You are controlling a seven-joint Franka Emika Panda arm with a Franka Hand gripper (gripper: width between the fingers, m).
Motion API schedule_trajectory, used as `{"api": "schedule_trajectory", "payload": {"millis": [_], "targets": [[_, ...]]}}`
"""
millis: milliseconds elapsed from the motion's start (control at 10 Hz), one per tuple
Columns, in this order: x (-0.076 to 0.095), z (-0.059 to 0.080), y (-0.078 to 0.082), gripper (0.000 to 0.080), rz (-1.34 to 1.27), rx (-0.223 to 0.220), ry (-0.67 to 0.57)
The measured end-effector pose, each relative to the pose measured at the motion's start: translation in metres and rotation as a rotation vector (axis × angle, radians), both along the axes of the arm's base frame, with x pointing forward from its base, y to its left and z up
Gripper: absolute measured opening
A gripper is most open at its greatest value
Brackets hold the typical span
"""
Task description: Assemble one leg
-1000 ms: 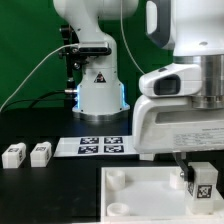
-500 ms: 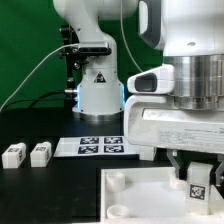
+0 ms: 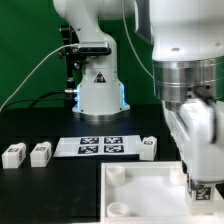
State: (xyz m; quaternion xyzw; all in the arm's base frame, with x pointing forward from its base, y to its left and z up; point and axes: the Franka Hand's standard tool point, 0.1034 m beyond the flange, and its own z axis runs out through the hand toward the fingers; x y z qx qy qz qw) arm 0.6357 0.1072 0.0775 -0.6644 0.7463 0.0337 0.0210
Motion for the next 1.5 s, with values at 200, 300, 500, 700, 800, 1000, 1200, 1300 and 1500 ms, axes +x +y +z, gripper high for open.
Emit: {"api": "schedule_trajectory", "payload": {"millis": [200, 300, 500, 700, 800, 1000, 1200, 1300, 1500], "targets": [[-0.0006, 0.0000, 0.0002, 0.0298, -0.011, 0.003, 0.002], [-0.0011, -0.0012, 0.0001, 0.0298, -0.007, 0.002, 0.003], [-0.0012, -0.0016, 0.0002, 0.0538, 0.049, 0.003, -0.001], [-0.0013, -0.0018, -0.0002, 0.0629, 0.221, 0.004, -0.014], [-0.0012, -0.0018, 0.0002, 0.0646, 0.299, 0.005, -0.021], [-0.0030, -0.0028, 0.0007, 0.0649, 0.672, -0.003, -0.075], [-0.0037, -0.0068, -0.0021, 0.0649, 0.811, -0.015, -0.099], [-0.0036, -0.0069, -0.0021, 0.0649, 0.806, -0.015, -0.099], [-0.0038, -0.0074, -0.0022, 0.0649, 0.807, -0.015, -0.098]]}}
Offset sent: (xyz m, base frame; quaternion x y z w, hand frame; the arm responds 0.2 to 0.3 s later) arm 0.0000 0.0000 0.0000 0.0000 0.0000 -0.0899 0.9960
